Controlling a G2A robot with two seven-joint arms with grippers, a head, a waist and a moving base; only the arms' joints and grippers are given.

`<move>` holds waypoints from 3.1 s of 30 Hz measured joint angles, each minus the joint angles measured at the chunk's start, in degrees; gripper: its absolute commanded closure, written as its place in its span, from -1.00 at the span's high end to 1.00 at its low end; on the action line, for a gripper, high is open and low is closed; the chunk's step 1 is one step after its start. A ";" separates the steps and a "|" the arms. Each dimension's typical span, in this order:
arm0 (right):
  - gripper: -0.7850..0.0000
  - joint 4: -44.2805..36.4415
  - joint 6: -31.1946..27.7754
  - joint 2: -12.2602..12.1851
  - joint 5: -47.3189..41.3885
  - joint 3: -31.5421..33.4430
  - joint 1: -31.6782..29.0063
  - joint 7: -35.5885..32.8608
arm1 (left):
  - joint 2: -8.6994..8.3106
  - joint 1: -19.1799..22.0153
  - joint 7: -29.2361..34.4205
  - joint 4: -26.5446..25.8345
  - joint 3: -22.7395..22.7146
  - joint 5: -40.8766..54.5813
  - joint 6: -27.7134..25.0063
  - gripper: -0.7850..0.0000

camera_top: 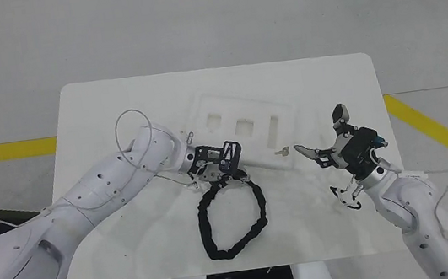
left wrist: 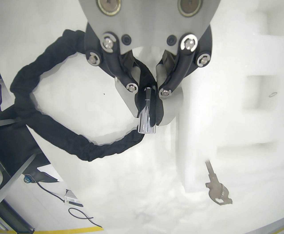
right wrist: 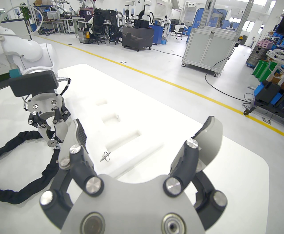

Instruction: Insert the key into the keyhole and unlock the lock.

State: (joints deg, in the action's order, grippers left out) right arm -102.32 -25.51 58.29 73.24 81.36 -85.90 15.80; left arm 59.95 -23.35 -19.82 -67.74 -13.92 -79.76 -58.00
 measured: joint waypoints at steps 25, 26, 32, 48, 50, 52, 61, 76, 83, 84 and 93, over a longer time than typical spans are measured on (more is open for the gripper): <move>1.00 0.00 0.00 0.00 0.00 0.00 0.00 0.00 | -11.67 -11.36 -3.69 -13.57 -17.21 -2.48 0.93 -1.00; 1.00 0.00 0.00 0.00 0.00 0.00 0.00 0.00 | -12.00 -11.74 -3.59 -13.92 -17.88 -2.59 0.79 -1.00; 1.00 -0.98 0.22 0.10 -1.73 0.08 -0.03 -2.00 | -13.98 -14.27 -3.25 -16.20 -21.84 -3.82 -0.03 -1.00; 1.00 -9.76 6.15 -0.42 -33.89 3.11 4.94 -52.66 | -15.32 -16.91 -0.80 -19.13 -24.75 -6.03 0.00 -1.00; 1.00 -9.28 6.35 -0.46 -35.85 2.43 5.74 -56.27 | -15.20 -16.90 -0.58 -19.25 -24.60 -6.23 0.00 -1.00; 1.00 -8.15 6.51 -0.42 -40.42 1.75 6.88 -59.47 | -15.03 -16.78 -0.30 -19.42 -24.25 -6.52 0.00 -1.00; 1.00 -1.78 8.28 -0.41 -55.57 -0.20 12.38 -69.41 | -14.39 -15.27 0.69 -19.42 -22.41 -7.39 0.00 -1.00; 0.85 2.66 12.58 -0.35 -59.35 -3.71 16.93 -72.81 | -12.57 -13.42 3.68 -18.70 -20.20 -7.92 0.00 -1.00; -0.04 4.43 13.35 -0.23 -60.32 -5.62 18.28 -73.14 | -11.91 -13.31 3.62 -18.11 -20.26 -8.40 0.32 -1.00; -0.05 4.60 13.36 -0.21 -60.43 -5.95 18.45 -73.23 | -11.91 -13.31 3.61 -18.11 -20.26 -8.40 0.32 -1.00; -0.06 5.45 14.00 -0.33 -59.61 -7.13 19.34 -73.75 | -11.92 -13.31 3.61 -18.12 -20.26 -8.39 0.32 -1.00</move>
State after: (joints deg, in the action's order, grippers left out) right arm -96.88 -11.51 57.96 13.63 74.23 -66.56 -57.96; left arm 48.04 -36.66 -16.21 -85.86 -34.19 -88.15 -57.68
